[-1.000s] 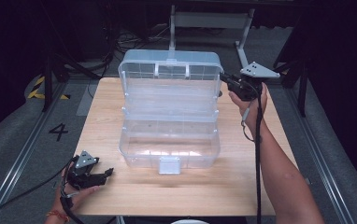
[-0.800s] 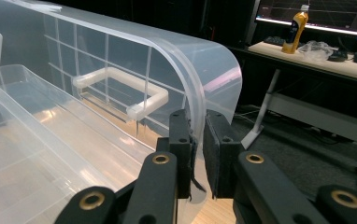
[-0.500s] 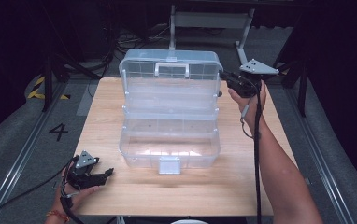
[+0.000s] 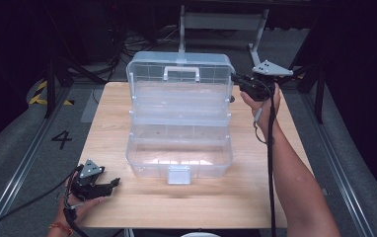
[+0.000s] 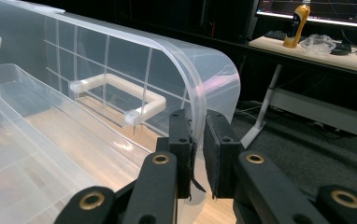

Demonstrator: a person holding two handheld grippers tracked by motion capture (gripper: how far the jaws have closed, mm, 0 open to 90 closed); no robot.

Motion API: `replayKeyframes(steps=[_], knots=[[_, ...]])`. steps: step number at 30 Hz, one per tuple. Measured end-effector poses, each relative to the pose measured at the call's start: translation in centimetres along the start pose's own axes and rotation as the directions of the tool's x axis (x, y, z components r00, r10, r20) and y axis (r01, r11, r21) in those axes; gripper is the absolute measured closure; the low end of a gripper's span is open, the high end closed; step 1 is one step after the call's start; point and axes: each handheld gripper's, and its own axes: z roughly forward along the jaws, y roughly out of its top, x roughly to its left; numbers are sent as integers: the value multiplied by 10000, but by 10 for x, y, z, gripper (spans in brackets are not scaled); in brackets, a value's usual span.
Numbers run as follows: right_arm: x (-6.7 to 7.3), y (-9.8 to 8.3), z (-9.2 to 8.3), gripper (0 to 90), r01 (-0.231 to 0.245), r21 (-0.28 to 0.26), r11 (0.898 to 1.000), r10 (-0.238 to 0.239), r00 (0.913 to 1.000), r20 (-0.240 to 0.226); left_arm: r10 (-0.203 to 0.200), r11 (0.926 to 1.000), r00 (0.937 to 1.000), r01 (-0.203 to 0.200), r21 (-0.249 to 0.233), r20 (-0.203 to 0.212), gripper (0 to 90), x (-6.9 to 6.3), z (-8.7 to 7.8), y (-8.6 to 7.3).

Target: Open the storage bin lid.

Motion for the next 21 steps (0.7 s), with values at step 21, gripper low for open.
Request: replayKeyframes(steps=[21], knots=[[-9,2,14,821,-297,253,9992,297,9996,-17,-1,10000,10000,1,-13,40,260,0,0,0]])
